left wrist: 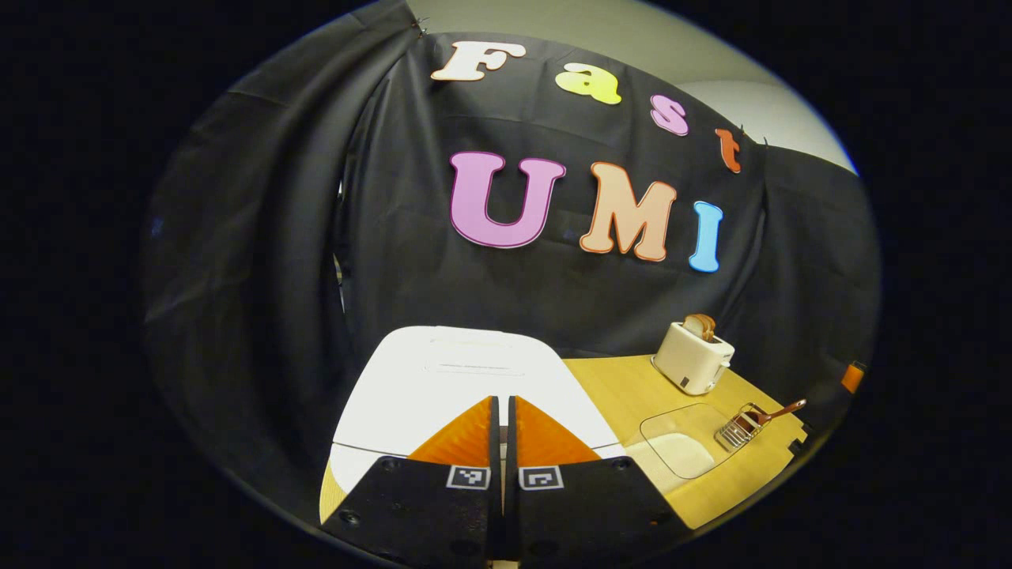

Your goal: Close the left gripper, press the button to open the rice cooker; take a wooden spoon from the chopstick holder with the right hand, scoop a spoonful of rice and pour it into the rice cooker, then put the wooden spoon back into the chopstick holder.

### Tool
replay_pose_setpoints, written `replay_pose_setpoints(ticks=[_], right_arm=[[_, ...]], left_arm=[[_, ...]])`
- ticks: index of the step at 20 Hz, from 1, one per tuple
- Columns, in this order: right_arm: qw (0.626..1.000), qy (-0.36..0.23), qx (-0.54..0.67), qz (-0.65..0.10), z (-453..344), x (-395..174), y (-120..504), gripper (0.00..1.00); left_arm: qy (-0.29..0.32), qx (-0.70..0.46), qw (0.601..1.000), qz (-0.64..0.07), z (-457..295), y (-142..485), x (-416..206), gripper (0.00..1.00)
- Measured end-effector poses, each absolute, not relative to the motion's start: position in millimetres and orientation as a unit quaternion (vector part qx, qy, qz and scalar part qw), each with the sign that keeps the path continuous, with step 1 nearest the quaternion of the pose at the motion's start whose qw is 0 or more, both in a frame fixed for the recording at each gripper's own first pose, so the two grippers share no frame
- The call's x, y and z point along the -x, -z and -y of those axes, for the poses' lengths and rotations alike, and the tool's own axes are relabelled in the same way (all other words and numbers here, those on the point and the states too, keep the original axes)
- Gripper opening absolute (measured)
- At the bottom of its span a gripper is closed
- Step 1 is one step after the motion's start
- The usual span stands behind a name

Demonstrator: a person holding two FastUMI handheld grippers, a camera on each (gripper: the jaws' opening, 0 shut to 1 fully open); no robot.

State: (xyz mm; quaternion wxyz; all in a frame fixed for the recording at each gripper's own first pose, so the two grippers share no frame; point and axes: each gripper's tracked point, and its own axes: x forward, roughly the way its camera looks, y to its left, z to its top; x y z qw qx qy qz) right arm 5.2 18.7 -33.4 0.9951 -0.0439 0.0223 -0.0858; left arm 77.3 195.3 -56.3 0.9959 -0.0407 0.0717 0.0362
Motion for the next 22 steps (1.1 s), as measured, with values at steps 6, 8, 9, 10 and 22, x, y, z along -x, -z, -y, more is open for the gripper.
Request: replay_pose_setpoints(ticks=[6, 8, 9, 10, 22], right_arm=[[0.994, 0.090, 0.048, -0.033, -14, -7, 41, 0.97], [0.994, 0.092, 0.055, -0.035, -12, -6, 42, 0.97], [0.993, 0.093, 0.056, -0.036, -11, -6, 42, 0.97], [0.993, 0.094, 0.056, -0.038, -10, -7, 44, 0.97], [0.994, 0.091, 0.046, -0.042, -2, -6, 46, 0.99]], left_arm=[[-0.047, 0.040, 0.993, -0.101, -207, 77, -91, 0.00], [-0.048, 0.045, 0.991, -0.114, -207, 84, -92, 0.00], [-0.049, 0.044, 0.991, -0.115, -208, 86, -93, 0.00], [-0.050, 0.042, 0.992, -0.109, -208, 82, -93, 0.00], [-0.079, 0.013, 0.997, -0.001, -209, -14, -113, 0.00]])
